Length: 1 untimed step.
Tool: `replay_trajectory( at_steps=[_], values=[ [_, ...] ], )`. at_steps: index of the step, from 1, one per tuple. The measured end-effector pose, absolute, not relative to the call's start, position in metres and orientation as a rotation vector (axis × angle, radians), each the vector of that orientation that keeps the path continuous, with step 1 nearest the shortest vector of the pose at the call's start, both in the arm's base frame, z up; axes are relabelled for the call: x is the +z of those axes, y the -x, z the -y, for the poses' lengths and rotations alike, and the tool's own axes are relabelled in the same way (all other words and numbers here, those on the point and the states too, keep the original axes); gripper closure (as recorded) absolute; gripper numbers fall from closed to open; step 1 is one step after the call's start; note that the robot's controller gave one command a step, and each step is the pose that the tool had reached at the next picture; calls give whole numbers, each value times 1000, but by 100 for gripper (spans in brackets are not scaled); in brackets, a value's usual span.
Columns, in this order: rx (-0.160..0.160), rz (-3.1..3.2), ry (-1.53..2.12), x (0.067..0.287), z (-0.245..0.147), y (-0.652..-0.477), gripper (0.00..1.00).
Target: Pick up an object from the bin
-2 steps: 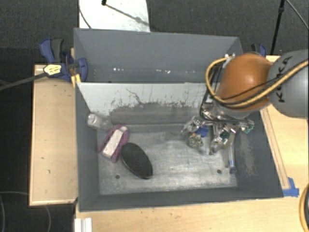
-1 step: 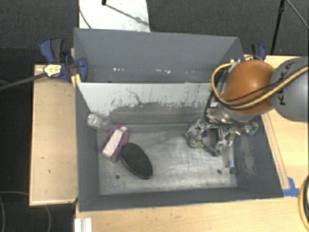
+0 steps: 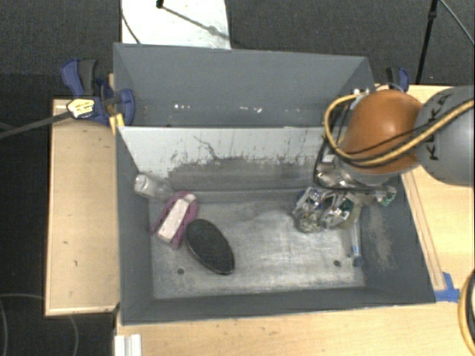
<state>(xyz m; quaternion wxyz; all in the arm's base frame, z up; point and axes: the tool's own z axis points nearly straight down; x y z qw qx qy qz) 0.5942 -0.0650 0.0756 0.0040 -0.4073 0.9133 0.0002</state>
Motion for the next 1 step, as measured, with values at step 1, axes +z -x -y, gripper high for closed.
replay_trajectory(
  at_steps=[1],
  values=[
    [-7, -2641, 1690, 200, 79, -554, 100]
  ],
)
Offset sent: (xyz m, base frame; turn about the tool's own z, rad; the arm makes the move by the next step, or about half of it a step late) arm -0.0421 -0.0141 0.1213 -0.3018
